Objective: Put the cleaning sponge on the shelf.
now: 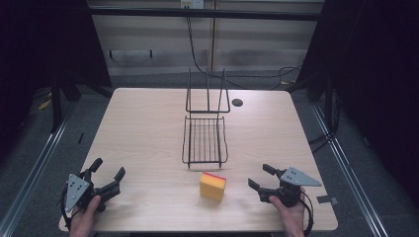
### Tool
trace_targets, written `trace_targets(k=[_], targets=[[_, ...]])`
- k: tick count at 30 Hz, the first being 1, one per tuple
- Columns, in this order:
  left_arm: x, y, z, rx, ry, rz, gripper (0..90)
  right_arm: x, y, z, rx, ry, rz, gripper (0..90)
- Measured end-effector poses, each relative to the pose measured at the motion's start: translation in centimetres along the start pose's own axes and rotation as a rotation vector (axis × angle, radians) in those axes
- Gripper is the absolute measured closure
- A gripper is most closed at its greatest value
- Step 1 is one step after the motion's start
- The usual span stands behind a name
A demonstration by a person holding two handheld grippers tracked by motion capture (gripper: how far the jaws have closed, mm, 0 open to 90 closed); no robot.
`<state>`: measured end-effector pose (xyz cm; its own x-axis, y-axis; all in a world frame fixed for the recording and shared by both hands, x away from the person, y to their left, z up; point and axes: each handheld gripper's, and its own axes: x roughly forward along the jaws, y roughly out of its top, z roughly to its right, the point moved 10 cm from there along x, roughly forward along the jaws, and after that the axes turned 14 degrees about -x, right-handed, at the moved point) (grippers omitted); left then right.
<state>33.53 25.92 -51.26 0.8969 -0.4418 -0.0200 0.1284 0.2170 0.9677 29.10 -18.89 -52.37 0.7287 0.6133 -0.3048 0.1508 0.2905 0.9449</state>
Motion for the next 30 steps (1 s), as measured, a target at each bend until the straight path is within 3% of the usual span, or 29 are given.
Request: trace_targets(k=[4,6,8,12,21,30], targets=[[0.0,0.0,0.0,0.000,0.000,0.000,15.5,0.2,0.3,-0.5,-0.014,0.015,-0.007,23.1],[0.0,0.0,0.0,0.000,0.000,0.000,15.6,0.4,0.8,-1.3,-0.012,0.062,0.004,23.5],[0.0,0.0,0.0,0.000,0.000,0.000,15.6,0.4,0.8,-1.4,-0.016,0.069,0.003,23.5],[0.0,0.0,0.0,-0.003,-0.002,0.003,15.6,0.6,1.4,-2.5,-0.015,0.130,0.016,19.3],[0.0,0.0,0.0,0.001,-0.002,-0.002,15.6,1.2,2.1,-4.1,-0.045,0.175,0.012,18.8],[0.0,0.0,0.0,-0.003,-0.002,0.002,15.6,2.0,2.5,-5.7,-0.066,0.231,0.015,24.3]])
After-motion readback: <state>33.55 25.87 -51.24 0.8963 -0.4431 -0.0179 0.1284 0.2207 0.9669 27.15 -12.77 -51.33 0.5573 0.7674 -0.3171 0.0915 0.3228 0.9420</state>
